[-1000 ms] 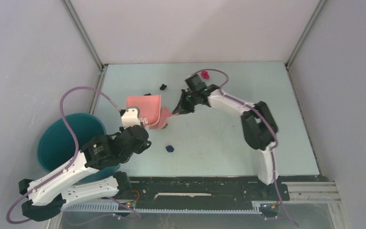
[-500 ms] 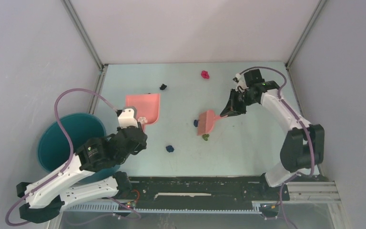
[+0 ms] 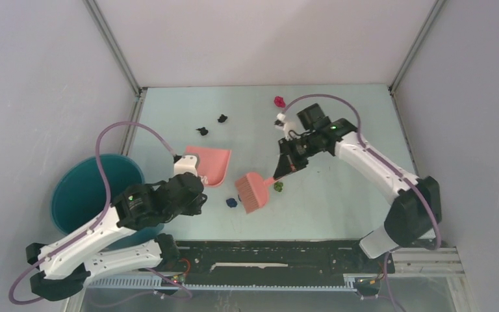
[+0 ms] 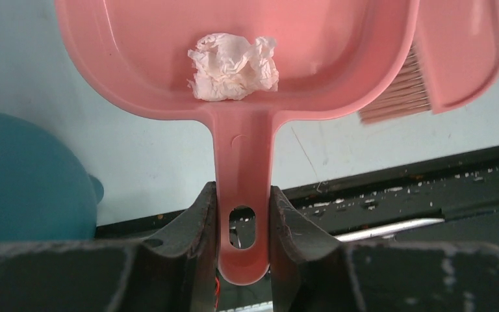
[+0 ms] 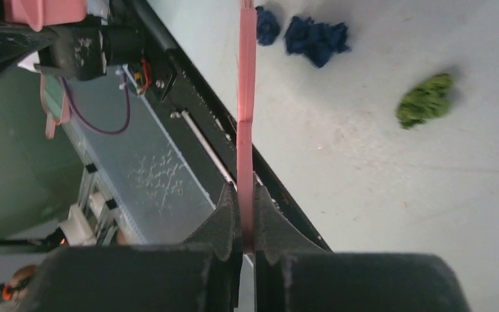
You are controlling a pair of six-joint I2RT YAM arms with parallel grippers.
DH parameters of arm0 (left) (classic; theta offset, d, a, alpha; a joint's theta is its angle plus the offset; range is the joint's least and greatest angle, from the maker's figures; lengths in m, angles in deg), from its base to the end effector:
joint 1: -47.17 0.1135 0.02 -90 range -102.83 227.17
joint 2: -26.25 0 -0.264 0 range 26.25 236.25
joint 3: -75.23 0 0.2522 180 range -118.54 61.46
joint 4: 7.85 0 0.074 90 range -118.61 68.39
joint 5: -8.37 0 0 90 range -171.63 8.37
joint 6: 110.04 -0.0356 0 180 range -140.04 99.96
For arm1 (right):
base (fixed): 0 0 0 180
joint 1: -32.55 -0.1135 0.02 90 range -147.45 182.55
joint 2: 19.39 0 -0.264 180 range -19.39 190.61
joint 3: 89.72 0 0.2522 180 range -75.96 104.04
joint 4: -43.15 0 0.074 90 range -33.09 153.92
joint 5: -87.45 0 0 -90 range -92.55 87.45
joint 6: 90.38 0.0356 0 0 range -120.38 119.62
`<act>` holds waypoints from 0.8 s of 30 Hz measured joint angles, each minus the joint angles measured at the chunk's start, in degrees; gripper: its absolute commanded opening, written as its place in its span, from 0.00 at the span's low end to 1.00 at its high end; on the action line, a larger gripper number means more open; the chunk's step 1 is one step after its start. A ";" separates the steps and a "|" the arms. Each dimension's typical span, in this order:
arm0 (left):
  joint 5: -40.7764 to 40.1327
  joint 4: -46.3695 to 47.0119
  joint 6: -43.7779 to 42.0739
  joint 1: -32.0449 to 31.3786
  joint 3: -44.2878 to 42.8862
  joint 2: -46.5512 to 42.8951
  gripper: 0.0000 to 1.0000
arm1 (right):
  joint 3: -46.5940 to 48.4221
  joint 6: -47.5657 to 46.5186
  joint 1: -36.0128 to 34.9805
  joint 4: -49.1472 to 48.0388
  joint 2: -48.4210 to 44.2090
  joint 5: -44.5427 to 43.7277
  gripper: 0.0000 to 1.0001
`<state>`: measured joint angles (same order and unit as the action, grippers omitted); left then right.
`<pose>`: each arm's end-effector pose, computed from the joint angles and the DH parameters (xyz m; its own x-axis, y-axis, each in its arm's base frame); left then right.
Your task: Sweep away the paper scraps from the table
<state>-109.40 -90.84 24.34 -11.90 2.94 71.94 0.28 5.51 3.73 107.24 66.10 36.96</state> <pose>0.0756 -0.0940 0.3275 -0.7441 0.0378 -0.6670 0.1483 0.9828 -0.1098 0.2537 0.1654 0.3090 -0.8187 -0.3601 -0.4474 -0.5732 0.5606 0.5977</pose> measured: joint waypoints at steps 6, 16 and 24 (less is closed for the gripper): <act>3.19 -4.24 0.07 0.02 0.00 -3.98 0.00 | 5.16 0.35 -7.28 -0.33 11.98 2.71 0.00; 10.71 -8.39 -0.52 -0.07 2.16 -0.42 0.00 | 9.64 2.43 -8.90 1.09 21.11 -4.48 0.00; 13.60 -8.63 -3.74 -0.42 2.27 4.98 0.00 | 6.64 2.40 0.74 3.21 15.47 -9.03 0.00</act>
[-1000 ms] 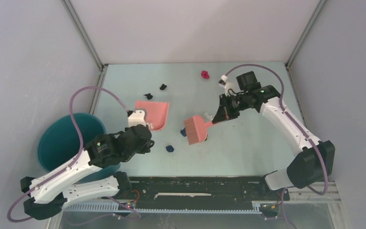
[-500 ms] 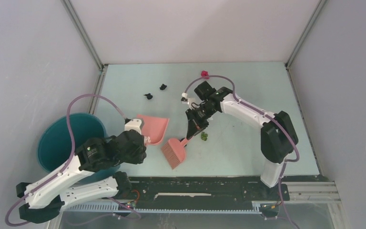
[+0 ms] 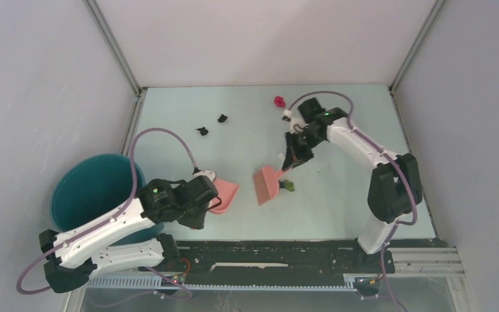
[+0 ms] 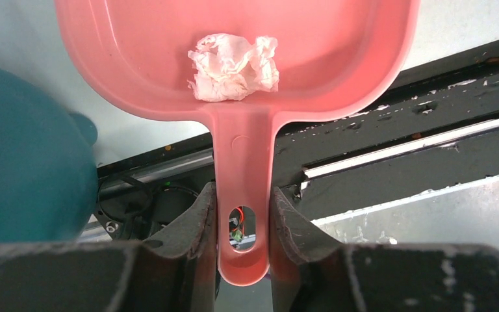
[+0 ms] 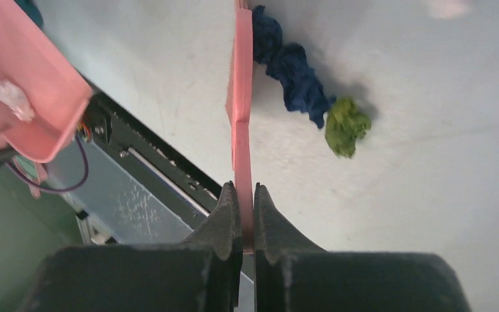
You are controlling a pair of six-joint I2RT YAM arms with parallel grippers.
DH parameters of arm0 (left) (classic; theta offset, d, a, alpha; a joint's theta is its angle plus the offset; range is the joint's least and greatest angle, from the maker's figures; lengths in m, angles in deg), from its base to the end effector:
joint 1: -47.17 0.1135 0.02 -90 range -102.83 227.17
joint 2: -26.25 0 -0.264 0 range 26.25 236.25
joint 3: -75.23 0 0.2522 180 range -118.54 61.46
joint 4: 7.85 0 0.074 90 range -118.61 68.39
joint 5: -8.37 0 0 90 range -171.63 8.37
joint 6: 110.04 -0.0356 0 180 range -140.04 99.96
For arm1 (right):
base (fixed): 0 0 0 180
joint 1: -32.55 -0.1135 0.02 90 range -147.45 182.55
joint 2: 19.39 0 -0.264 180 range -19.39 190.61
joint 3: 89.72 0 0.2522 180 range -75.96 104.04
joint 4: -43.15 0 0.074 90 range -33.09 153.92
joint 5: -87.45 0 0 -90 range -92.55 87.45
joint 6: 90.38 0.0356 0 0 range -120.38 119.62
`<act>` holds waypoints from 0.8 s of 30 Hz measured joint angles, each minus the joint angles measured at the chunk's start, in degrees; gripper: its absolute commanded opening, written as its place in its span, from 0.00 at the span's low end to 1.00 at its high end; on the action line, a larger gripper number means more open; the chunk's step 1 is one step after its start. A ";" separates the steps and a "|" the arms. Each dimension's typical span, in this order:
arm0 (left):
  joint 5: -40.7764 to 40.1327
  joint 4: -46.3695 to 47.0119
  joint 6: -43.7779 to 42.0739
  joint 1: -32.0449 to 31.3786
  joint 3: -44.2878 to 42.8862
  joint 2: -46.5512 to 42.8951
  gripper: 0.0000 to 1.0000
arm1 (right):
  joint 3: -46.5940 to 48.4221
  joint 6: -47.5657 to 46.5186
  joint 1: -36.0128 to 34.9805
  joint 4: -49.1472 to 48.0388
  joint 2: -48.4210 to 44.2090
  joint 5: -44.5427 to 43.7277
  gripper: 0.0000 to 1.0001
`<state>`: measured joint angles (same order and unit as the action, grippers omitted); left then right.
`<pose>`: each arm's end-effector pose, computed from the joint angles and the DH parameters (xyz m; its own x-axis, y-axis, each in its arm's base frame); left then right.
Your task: Sweep away the paper scraps from the table
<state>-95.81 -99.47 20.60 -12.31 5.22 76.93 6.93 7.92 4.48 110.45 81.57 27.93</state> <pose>0.0703 -0.1021 0.2978 -0.8864 0.2602 -0.3828 0.2900 0.9568 -0.0210 0.3045 0.1828 0.2544 -0.9075 -0.3429 -0.2427 -0.4201 0.7424 0.5218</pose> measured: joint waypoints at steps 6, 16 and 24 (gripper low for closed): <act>2.43 2.91 -2.38 -1.16 1.90 5.09 0.00 | -0.04 -5.68 12.50 4.09 -3.56 1.05 0.00; 5.62 8.44 -6.36 -3.74 1.95 12.35 0.00 | 14.16 -13.68 20.90 14.01 -4.76 7.10 0.00; 9.22 13.57 -10.32 -4.57 1.92 19.74 0.00 | 17.99 -18.53 21.68 11.52 -5.70 -5.03 0.00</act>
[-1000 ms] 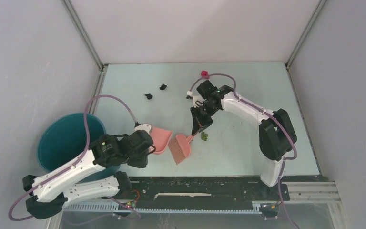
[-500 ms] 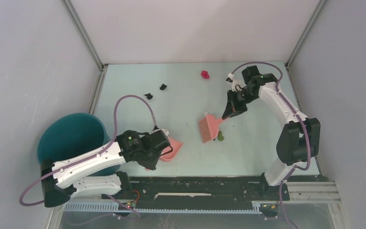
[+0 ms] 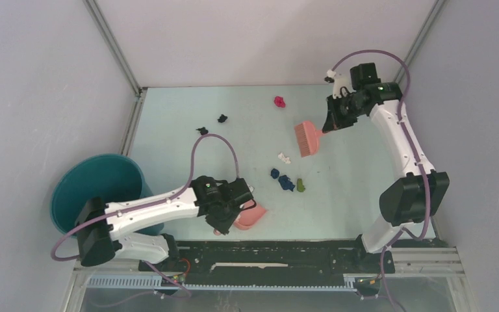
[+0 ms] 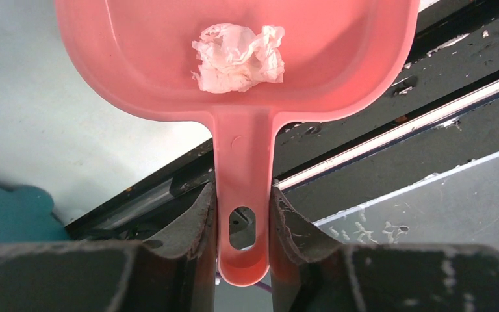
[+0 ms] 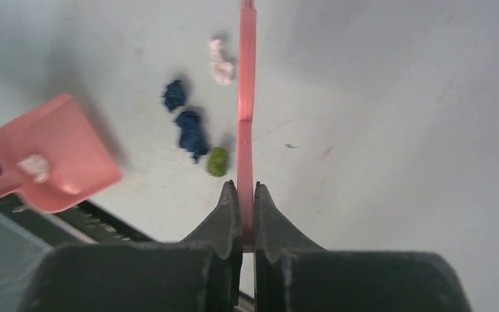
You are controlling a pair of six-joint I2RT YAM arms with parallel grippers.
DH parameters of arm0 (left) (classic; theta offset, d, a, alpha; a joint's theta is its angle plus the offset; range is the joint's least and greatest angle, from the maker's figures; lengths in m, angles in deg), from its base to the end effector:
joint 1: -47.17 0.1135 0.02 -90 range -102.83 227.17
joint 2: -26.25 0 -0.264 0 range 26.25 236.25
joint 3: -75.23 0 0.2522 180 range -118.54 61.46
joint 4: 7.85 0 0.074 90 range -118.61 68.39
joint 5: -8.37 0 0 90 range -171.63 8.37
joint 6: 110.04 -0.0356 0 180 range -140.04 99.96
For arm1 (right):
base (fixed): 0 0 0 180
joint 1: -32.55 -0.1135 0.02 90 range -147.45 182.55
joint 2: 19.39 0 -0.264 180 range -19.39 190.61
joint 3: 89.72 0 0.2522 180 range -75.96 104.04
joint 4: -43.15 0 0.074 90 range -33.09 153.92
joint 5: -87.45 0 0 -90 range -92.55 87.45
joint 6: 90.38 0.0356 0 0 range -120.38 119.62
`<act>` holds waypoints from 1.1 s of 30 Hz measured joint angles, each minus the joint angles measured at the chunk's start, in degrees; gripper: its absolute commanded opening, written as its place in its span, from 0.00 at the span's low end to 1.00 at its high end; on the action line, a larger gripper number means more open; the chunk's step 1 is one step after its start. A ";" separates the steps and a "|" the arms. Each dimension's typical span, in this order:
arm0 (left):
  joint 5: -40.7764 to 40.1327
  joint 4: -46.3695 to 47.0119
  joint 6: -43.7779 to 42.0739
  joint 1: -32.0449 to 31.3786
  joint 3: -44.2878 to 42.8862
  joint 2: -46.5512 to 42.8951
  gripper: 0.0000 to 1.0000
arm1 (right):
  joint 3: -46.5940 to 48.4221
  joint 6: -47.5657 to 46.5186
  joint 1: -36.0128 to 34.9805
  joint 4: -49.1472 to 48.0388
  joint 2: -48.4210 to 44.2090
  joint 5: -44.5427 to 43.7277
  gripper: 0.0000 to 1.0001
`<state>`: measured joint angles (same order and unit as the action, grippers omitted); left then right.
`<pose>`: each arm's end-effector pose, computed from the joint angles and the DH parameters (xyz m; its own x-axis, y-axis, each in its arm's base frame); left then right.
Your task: Sweep away the paper scraps from the table
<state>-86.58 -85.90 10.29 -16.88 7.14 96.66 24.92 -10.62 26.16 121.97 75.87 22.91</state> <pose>0.0911 -0.1801 0.2441 -0.8216 0.5385 -0.1873 0.5499 0.8352 -0.0110 0.3323 0.0526 0.3687 -0.7856 -0.2495 -0.5661 -0.4648 0.8420 0.2739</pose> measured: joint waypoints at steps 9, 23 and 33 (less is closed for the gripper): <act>4.70 4.17 -5.05 -0.72 -1.88 7.65 0.00 | 0.57 -12.28 -14.05 -8.39 6.56 -29.18 0.00; 7.13 8.74 -10.03 -0.76 -3.76 14.93 0.00 | 9.90 -17.68 -30.95 -3.28 20.52 -35.71 0.00; 6.45 11.47 -9.90 -0.81 -3.76 18.14 0.00 | 2.97 -13.88 -40.02 0.46 12.31 -28.46 0.00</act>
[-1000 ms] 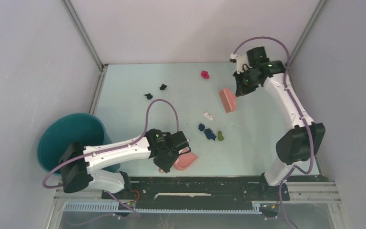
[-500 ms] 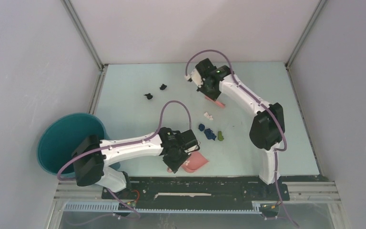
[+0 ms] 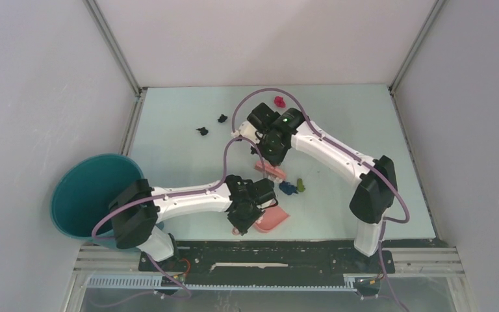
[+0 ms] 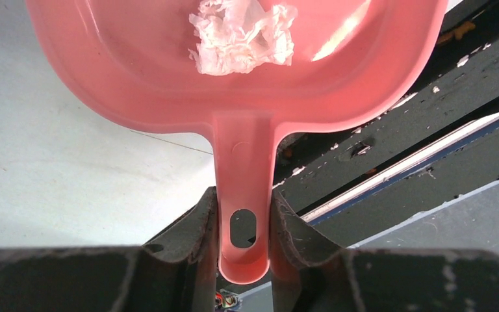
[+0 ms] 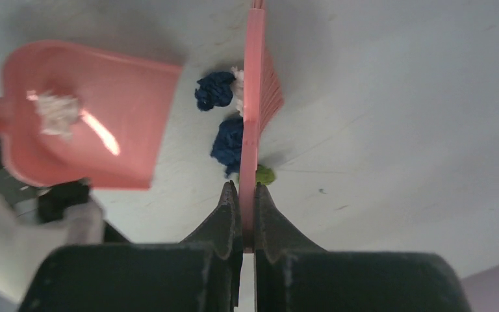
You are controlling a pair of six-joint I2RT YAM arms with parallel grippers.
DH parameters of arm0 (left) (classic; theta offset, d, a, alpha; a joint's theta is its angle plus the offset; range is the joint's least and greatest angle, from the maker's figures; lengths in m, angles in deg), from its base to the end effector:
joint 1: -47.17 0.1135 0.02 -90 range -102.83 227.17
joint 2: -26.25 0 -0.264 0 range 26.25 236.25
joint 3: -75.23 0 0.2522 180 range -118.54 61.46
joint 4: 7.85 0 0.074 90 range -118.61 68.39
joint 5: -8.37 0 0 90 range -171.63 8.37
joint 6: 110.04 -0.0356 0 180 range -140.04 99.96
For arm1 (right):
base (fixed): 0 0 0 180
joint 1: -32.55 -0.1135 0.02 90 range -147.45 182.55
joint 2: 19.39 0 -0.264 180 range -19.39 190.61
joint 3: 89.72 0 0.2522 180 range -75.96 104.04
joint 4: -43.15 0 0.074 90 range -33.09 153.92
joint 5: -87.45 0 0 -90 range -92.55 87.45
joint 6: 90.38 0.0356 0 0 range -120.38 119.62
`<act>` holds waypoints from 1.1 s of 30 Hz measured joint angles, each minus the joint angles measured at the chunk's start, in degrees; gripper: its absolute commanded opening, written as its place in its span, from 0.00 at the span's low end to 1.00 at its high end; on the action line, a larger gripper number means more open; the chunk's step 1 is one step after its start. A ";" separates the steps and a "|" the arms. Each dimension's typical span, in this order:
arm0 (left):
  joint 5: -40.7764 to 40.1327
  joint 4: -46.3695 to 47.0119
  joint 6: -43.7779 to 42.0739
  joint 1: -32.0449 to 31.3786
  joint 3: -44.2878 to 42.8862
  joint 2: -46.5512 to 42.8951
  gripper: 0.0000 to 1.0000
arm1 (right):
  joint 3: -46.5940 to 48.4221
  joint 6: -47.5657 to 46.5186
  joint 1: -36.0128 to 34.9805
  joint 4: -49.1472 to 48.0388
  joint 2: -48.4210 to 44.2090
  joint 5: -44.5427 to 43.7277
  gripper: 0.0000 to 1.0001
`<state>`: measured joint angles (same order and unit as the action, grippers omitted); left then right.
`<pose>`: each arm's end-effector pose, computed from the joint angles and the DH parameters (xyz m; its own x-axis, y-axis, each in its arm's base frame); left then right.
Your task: Sweep away the paper scraps from the table
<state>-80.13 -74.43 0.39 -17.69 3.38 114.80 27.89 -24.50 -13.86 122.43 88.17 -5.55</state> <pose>0.1129 -0.2427 0.1961 -0.7117 0.6952 -0.1006 0.7020 0.7092 -0.0652 0.2681 0.2789 0.3068 -0.2981 -0.9050 -0.3037 -0.9119 0.3640 -0.1896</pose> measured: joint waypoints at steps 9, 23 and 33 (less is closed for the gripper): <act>-1.33 2.03 0.07 -0.37 -1.27 0.42 0.00 | -3.96 7.04 0.50 4.13 -7.32 12.59 0.00; -2.89 2.58 0.85 -0.44 -1.66 0.85 0.00 | -1.20 11.04 9.55 4.98 -12.50 20.17 0.00; -3.23 -1.92 1.86 -1.22 -1.49 -6.84 0.00 | -0.02 6.91 17.66 1.11 -16.87 1.07 0.00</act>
<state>-83.37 -76.35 2.24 -18.92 1.89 107.96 27.87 -17.59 3.80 123.55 71.30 -4.48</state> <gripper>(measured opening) 0.298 0.042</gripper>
